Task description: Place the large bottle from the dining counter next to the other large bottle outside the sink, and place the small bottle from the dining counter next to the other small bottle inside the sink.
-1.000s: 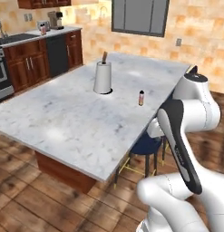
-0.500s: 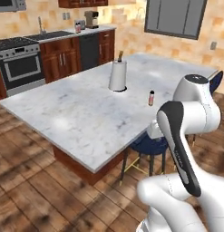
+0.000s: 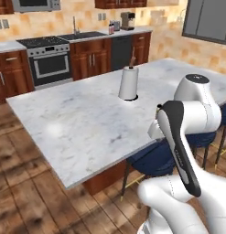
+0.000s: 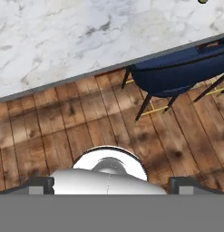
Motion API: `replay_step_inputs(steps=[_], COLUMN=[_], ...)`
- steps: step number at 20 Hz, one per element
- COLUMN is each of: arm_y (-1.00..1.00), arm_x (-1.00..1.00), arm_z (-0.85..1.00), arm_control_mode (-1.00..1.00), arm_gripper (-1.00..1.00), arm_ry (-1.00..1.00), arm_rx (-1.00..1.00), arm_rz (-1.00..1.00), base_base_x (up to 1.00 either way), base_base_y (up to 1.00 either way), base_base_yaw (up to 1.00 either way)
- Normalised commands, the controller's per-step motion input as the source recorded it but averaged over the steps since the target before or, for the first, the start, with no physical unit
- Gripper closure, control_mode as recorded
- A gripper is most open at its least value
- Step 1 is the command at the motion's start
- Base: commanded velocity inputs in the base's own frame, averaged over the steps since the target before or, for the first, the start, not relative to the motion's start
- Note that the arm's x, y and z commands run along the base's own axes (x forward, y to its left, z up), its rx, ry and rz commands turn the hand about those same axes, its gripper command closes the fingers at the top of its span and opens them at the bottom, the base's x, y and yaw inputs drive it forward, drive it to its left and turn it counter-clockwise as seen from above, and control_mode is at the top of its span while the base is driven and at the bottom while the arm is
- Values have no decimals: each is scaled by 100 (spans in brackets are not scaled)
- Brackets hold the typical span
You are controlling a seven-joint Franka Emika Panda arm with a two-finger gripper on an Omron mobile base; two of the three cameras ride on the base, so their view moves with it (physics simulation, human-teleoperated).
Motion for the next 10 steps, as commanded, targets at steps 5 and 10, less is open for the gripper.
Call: replay_step_inputs(steps=[5,10], arm_y=[0,0], arm_x=[0,0], arm_z=[0,0], arm_control_mode=[100,100], arm_gripper=[-100,-100], arm_ry=[0,0], arm_rx=[0,0], arm_rz=[0,0], base_base_x=[23,21], base_base_y=[-89,-83], base_base_yaw=[35,34])
